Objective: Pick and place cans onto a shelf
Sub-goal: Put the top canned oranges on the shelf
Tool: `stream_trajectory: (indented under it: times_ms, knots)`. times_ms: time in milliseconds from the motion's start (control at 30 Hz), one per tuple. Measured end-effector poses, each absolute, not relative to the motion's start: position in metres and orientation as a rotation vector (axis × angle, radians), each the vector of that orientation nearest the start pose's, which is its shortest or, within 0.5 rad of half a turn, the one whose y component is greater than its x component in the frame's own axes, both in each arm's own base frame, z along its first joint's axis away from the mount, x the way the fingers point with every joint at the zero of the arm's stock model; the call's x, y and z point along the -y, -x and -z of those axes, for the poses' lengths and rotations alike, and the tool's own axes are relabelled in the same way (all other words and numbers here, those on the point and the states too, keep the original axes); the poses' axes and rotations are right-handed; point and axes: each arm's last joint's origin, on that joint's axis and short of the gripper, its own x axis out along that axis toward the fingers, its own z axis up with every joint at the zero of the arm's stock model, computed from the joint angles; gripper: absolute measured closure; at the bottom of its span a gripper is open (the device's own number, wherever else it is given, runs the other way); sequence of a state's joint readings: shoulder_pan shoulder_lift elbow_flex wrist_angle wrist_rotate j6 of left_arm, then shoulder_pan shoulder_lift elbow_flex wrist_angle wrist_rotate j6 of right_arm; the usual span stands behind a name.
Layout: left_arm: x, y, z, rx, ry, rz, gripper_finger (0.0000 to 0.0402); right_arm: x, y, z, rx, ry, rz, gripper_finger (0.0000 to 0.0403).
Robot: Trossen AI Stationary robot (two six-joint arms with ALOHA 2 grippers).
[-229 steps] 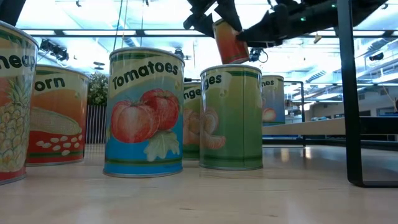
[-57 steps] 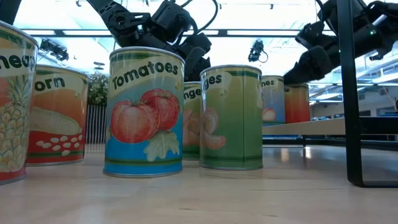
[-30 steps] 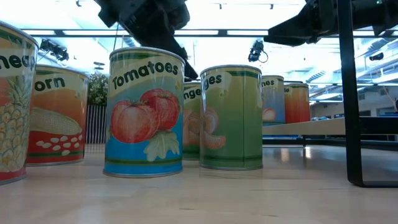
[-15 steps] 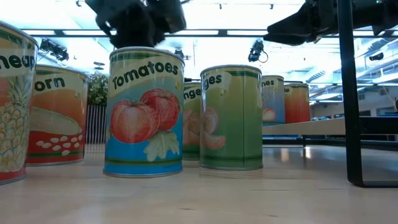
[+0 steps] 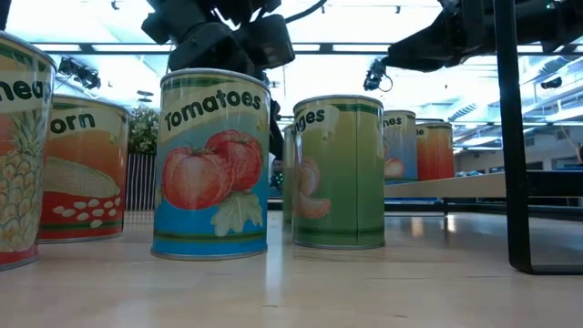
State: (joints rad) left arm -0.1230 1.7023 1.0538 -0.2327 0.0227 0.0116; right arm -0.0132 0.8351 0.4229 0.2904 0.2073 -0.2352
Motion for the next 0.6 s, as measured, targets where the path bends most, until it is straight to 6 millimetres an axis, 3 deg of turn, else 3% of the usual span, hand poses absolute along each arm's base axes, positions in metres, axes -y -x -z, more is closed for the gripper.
stream_trajectory:
  times_ms: [233, 500, 600]
  knots:
    - [0.047, -0.347, -0.192, -0.854, -0.018, 0.173, 0.0013, 0.009, -0.192, -0.239, -0.171, 0.25, 0.203, 0.0044]
    - [0.046, -0.351, -0.196, -0.794, -0.117, 0.103, 0.0013, 0.001, -0.195, -0.235, -0.201, 0.249, 0.178, 0.0044]
    - [0.046, -0.354, -0.194, -0.774, -0.142, 0.118, 0.0013, -0.001, -0.199, -0.242, -0.225, 0.244, 0.175, 0.0044]
